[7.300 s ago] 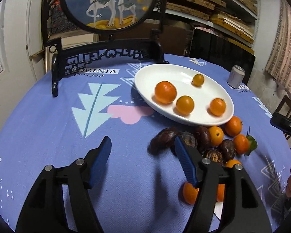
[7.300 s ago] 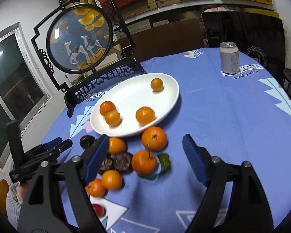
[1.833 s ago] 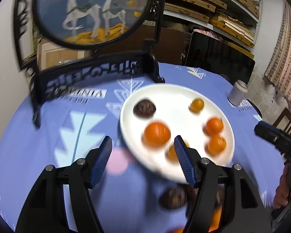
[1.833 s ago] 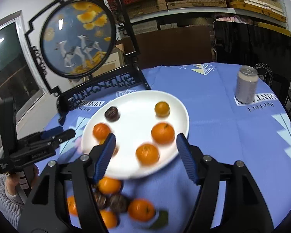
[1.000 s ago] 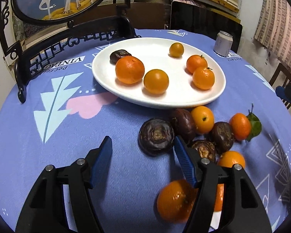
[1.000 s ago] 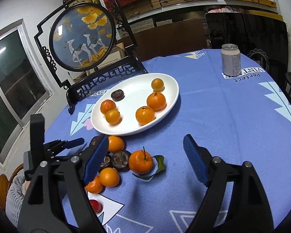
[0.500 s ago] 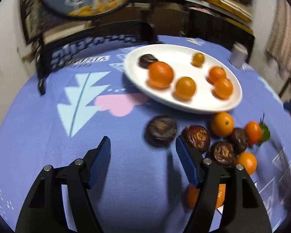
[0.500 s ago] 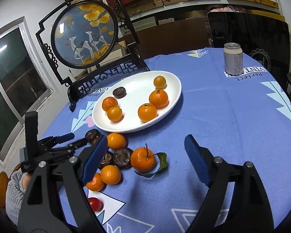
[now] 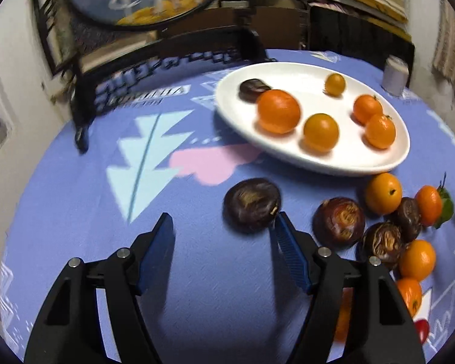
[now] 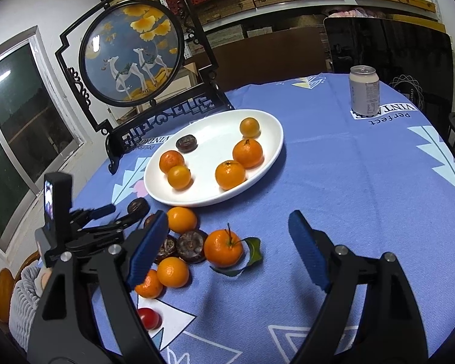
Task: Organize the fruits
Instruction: 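Withdraw both tools from the plate, moving the left tool toward another dark date, then grasp a stemmed leafy mandarin with the right tool while the left tool grasps a dark date, then carry the leafy mandarin and date over the white plate and open both tools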
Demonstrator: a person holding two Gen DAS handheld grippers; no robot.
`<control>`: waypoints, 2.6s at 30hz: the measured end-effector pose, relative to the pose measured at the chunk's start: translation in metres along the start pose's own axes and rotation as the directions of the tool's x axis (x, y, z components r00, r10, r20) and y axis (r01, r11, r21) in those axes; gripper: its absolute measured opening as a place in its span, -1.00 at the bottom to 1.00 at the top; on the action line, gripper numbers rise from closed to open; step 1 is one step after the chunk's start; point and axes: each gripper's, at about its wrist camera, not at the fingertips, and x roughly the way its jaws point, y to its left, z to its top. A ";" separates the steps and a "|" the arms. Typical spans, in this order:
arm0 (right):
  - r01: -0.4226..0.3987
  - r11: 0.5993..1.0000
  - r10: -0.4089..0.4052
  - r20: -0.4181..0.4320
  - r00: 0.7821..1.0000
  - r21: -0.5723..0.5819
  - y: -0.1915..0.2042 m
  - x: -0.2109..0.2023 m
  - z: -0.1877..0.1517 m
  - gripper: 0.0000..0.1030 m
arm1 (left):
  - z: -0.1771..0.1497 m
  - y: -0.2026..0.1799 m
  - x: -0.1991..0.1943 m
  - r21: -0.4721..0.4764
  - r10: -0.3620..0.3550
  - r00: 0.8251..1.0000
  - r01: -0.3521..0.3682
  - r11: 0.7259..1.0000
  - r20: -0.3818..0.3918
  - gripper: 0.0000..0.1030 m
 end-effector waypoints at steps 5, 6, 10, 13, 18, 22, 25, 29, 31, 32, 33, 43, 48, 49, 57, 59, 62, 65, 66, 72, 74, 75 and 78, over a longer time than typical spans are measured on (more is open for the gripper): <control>-0.001 1.000 0.001 -0.013 1.000 -0.016 0.003 0.002 -0.002 0.62 | 0.002 0.002 0.000 -0.022 -0.064 0.998 0.064 0.998 0.008 0.36; -0.001 1.000 0.001 -0.018 1.000 -0.019 0.004 0.004 -0.003 0.62 | 0.002 -0.002 0.002 -0.010 -0.066 0.998 0.066 0.998 0.006 0.36; 0.004 1.000 -0.005 -0.025 1.000 -0.026 0.006 0.006 -0.004 0.62 | 0.009 -0.009 0.009 -0.011 -0.078 0.997 0.079 0.997 0.004 0.36; 0.007 1.000 -0.008 -0.029 1.000 -0.023 0.005 0.008 -0.004 0.62 | 0.013 -0.007 0.013 -0.026 -0.086 0.996 0.086 0.996 0.006 0.35; 0.003 1.000 -0.004 -0.042 0.999 -0.021 0.005 0.011 -0.005 0.62 | 0.011 -0.006 0.018 -0.038 -0.128 0.991 0.127 0.991 -0.024 -0.13; 0.005 1.000 -0.006 -0.061 0.998 -0.021 0.004 0.013 -0.007 0.62 | 0.010 -0.007 0.017 -0.037 -0.141 0.990 0.140 0.989 -0.019 -0.18; 0.032 0.999 -0.035 -0.091 0.995 -0.037 0.004 0.019 -0.009 0.62 | 0.008 -0.005 0.011 -0.030 -0.122 0.993 0.122 0.992 -0.005 -0.18; 0.062 0.994 -0.074 -0.136 0.988 -0.088 0.010 0.033 -0.018 0.57 | 0.005 -0.001 0.006 -0.044 -0.120 0.993 0.120 0.992 -0.001 -0.18; 0.066 0.991 -0.083 -0.151 0.985 -0.118 0.014 0.039 -0.023 0.49 | 0.005 0.001 0.006 -0.048 -0.122 0.993 0.121 0.991 0.000 -0.18; 0.073 0.988 -0.094 -0.154 0.984 -0.134 0.017 0.042 -0.025 0.46 | 0.004 0.000 0.006 -0.049 -0.123 0.992 0.123 0.991 -0.002 -0.18; 0.075 0.987 -0.096 -0.157 0.983 -0.140 0.018 0.044 -0.027 0.39 | 0.004 0.000 0.007 -0.048 -0.124 0.992 0.123 0.991 -0.005 -0.18; 0.016 0.997 -0.031 -0.200 0.979 -0.077 0.010 0.066 -0.030 -0.18 | 0.004 0.001 0.013 -0.055 -0.138 0.990 0.136 0.989 -0.023 -0.18; 0.014 0.997 -0.028 -0.188 0.982 -0.076 0.011 0.065 -0.030 -0.24 | 0.004 0.000 0.012 -0.050 -0.146 0.989 0.145 0.988 -0.020 -0.18; 0.016 0.997 -0.029 -0.187 0.982 -0.075 0.011 0.064 -0.029 -0.24 | 0.004 0.000 0.010 -0.051 -0.143 0.990 0.142 0.988 -0.016 -0.18; 0.061 0.997 -0.063 -0.036 0.997 -0.046 0.000 0.022 -0.008 -0.25 | 0.010 -0.003 -0.028 -0.038 -0.122 0.988 0.126 0.991 0.092 -0.18; 0.057 0.998 -0.057 -0.002 0.998 -0.039 -0.001 0.014 0.003 -0.25 | 0.024 -0.004 -0.039 -0.039 -0.141 0.982 0.147 0.988 0.123 -0.18; 0.059 0.997 -0.058 0.018 0.998 -0.044 0.004 0.015 0.024 -0.25 | 0.050 -0.007 -0.040 -0.033 -0.157 0.980 0.163 0.986 0.125 -0.17; 0.056 0.996 -0.055 0.014 0.998 -0.075 0.015 0.032 0.050 -0.25 | 0.081 -0.018 -0.031 -0.012 -0.146 0.980 0.149 0.989 0.136 -0.17; 0.052 0.995 -0.051 0.012 0.999 -0.080 0.018 0.038 0.057 -0.24 | 0.090 -0.021 -0.026 -0.015 -0.157 0.978 0.160 0.987 0.134 -0.17; 0.029 0.993 -0.032 -0.021 0.999 -0.114 0.027 0.097 0.087 -0.24 | 0.122 -0.045 0.015 -0.004 -0.183 0.979 0.184 0.983 0.087 -0.17; 0.046 0.990 -0.051 -0.036 0.998 -0.133 0.026 0.115 0.091 -0.23 | 0.130 -0.051 0.036 -0.003 -0.192 0.980 0.192 0.981 0.043 -0.16; 0.052 0.989 -0.059 -0.043 0.997 -0.139 0.025 0.122 0.092 -0.18 | 0.133 -0.052 0.044 -0.007 -0.195 0.980 0.195 0.981 0.029 -0.15; 0.030 0.993 -0.036 -0.043 0.998 -0.114 0.016 0.133 0.097 0.19 | 0.135 -0.051 0.062 -0.025 -0.198 0.980 0.198 0.980 0.000 -0.13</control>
